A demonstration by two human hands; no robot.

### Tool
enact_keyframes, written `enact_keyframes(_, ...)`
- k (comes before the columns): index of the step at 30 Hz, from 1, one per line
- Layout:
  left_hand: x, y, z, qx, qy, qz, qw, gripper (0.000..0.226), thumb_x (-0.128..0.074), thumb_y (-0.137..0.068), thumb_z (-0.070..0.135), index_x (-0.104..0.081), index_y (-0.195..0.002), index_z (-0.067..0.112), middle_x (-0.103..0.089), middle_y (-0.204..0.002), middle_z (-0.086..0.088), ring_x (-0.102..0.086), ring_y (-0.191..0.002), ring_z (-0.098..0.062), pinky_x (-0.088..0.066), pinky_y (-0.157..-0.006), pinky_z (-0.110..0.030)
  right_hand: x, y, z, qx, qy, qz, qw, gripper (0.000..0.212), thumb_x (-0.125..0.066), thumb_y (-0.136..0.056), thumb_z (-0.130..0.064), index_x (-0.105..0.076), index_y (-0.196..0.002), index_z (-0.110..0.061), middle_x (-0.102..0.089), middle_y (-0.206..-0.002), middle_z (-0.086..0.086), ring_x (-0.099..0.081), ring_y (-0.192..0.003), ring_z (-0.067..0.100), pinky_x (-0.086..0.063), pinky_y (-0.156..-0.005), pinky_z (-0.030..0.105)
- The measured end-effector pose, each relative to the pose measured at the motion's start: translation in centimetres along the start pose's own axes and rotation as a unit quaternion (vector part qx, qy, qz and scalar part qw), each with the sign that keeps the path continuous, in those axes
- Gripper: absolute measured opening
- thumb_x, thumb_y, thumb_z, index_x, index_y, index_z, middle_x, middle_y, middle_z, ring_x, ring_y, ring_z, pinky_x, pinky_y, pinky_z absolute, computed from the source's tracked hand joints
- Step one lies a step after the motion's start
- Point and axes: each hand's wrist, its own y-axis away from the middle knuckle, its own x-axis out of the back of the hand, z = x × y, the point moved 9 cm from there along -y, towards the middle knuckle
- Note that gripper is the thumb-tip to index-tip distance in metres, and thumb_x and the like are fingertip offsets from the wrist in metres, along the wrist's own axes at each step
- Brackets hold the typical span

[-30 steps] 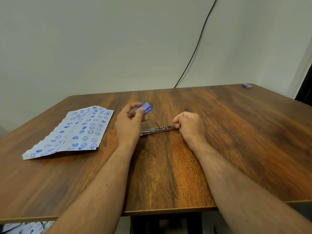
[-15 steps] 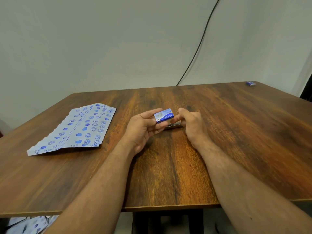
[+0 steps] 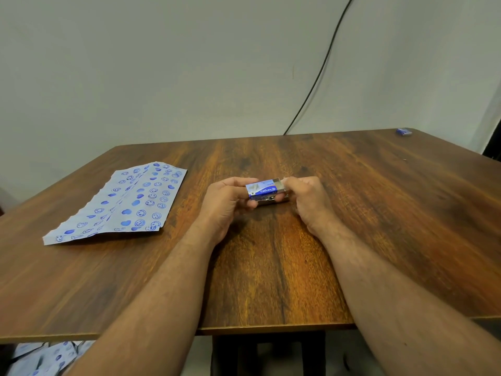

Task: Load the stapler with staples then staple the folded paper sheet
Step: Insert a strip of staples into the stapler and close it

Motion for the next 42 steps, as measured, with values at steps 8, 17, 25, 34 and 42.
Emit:
enact_keyframes(8,0.8,0.2,0.3,-0.017,0.038,0.062,0.997,0.016,-0.051,-0.098,0.0,-0.061,-0.1,0.012,-0.076,-0.083,-0.013,-0.066,-0.047,-0.011,-0.059,-0.051,-0.024,-0.4,-0.2,-0.2,0.012,0.061,-0.025,0.998,0.026,-0.054,-0.066,-0.032,-0.07,-0.047,-0.024,-0.071,-0.063,-0.003,-0.068,-0.081,0.019,-0.047,-0.078,0.04)
enact_keyframes(17,-0.7,0.5,1.8,-0.149,-0.034,-0.014,0.988,0.031,-0.066,-0.096,0.013,-0.052,-0.124,0.015,-0.07,-0.107,-0.02,-0.074,-0.088,-0.025,-0.063,-0.077,-0.041,-0.4,0.2,-0.8,0.028,0.084,-0.021,0.996,0.029,-0.053,-0.069,-0.032,-0.058,-0.045,-0.018,-0.045,-0.036,-0.011,-0.041,-0.037,0.003,-0.029,-0.053,0.031)
enact_keyframes(25,-0.8,0.1,1.8,-0.181,-0.169,-0.014,0.969,0.04,-0.088,-0.069,0.002,-0.072,-0.103,0.016,-0.076,-0.096,-0.003,-0.07,-0.084,-0.012,-0.058,-0.078,-0.028,-0.4,0.2,-0.9,0.032,0.094,-0.012,0.995,0.031,-0.053,-0.074,-0.031,-0.057,-0.046,-0.017,-0.047,-0.034,-0.011,-0.043,-0.035,0.002,-0.027,-0.046,0.023)
enact_keyframes(34,-0.2,-0.2,1.9,-0.166,-0.172,0.012,0.971,0.036,-0.082,-0.076,-0.002,-0.074,-0.109,0.011,-0.074,-0.097,0.0,-0.067,-0.081,-0.004,-0.056,-0.077,-0.018,-0.1,0.1,-0.9,0.03,0.096,0.003,0.995,0.037,-0.057,-0.082,-0.028,-0.059,-0.046,-0.017,-0.053,-0.046,-0.007,-0.047,-0.048,0.007,-0.034,-0.05,0.025)
enact_keyframes(42,0.2,-0.9,0.9,-0.117,-0.039,0.005,0.992,0.055,-0.077,-0.071,-0.003,-0.061,-0.117,0.023,-0.065,-0.117,-0.01,-0.067,-0.105,-0.024,-0.058,-0.088,-0.039,-0.2,-0.1,-0.6,0.025,0.113,0.0,0.993,0.041,-0.058,-0.084,-0.021,-0.06,-0.044,-0.019,-0.046,-0.039,-0.009,-0.044,-0.041,0.003,-0.03,-0.052,0.026)
